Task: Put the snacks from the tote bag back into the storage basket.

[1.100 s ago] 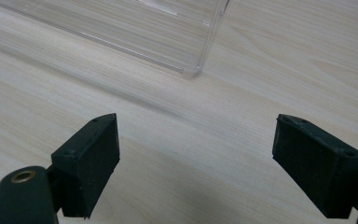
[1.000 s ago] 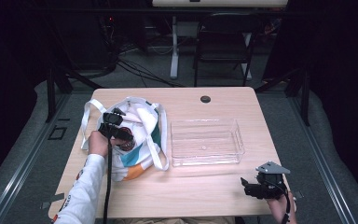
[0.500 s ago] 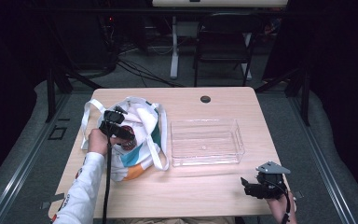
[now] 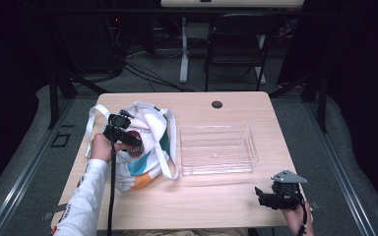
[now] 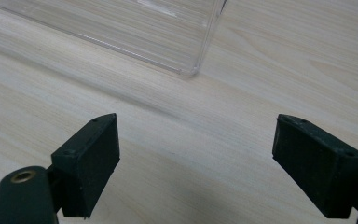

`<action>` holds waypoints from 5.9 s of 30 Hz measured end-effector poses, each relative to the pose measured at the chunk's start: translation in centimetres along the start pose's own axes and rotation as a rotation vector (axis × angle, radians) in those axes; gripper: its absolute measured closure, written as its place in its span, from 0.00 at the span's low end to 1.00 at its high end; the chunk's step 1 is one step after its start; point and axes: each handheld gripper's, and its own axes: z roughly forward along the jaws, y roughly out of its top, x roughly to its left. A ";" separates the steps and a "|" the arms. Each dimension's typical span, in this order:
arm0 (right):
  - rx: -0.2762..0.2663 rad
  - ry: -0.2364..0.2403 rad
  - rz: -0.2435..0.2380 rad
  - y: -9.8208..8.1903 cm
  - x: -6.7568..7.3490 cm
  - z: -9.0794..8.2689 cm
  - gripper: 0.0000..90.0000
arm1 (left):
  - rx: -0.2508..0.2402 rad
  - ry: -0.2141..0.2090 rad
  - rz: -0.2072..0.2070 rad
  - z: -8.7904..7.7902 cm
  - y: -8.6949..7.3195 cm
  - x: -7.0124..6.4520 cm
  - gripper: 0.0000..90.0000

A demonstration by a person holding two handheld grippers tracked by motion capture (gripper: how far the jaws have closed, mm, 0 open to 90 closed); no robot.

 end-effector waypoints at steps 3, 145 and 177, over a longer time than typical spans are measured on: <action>-0.001 0.001 0.006 -0.1 0.0 0.0 0.16 | -0.003 0.000 0.006 -0.5 0.1 -0.1 0.29; -0.015 -0.002 0.004 -0.2 0.0 -0.3 0.16 | -0.016 -0.153 0.435 -5.0 9.7 -17.9 0.29; -0.011 0.001 0.002 -0.1 0.1 -0.3 0.16 | 0.050 -0.223 0.416 0.1 8.3 -18.9 0.29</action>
